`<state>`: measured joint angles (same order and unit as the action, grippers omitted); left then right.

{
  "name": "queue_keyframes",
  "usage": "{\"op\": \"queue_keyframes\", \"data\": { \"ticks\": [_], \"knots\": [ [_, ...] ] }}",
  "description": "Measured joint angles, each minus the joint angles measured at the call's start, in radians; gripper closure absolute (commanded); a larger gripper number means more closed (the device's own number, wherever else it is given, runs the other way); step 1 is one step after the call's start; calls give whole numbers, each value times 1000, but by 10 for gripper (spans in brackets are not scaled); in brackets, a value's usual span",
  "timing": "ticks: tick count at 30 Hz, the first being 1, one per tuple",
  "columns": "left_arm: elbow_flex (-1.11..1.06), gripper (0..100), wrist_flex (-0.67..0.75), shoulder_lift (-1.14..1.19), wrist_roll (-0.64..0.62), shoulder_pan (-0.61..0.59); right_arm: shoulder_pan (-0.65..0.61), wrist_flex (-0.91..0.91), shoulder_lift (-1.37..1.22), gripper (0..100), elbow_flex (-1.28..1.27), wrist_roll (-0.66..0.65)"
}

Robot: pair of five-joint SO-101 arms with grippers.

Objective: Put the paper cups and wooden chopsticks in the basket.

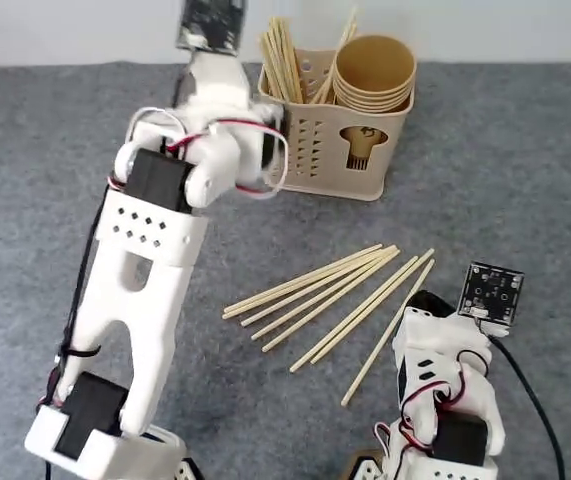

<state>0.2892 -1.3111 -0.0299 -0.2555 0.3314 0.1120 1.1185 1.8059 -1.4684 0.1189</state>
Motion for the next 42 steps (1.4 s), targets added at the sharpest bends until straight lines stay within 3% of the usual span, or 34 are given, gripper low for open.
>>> {"op": "queue_keyframes", "data": {
  "ticks": [5, 13, 27, 42],
  "knots": [
    [0, 874, -186, 132, 55, 58, 0, 0, 0, 990, 0, 0],
    [0, 878, -241, 396, 167, 61, -2, -28, 0, 990, -21, 0],
    [0, 874, -172, 621, 219, 178, 0, -29, 0, 990, -28, 0],
    [8, 878, -78, 743, 288, 186, 0, -29, 0, 990, -28, 0]
  ]
}}
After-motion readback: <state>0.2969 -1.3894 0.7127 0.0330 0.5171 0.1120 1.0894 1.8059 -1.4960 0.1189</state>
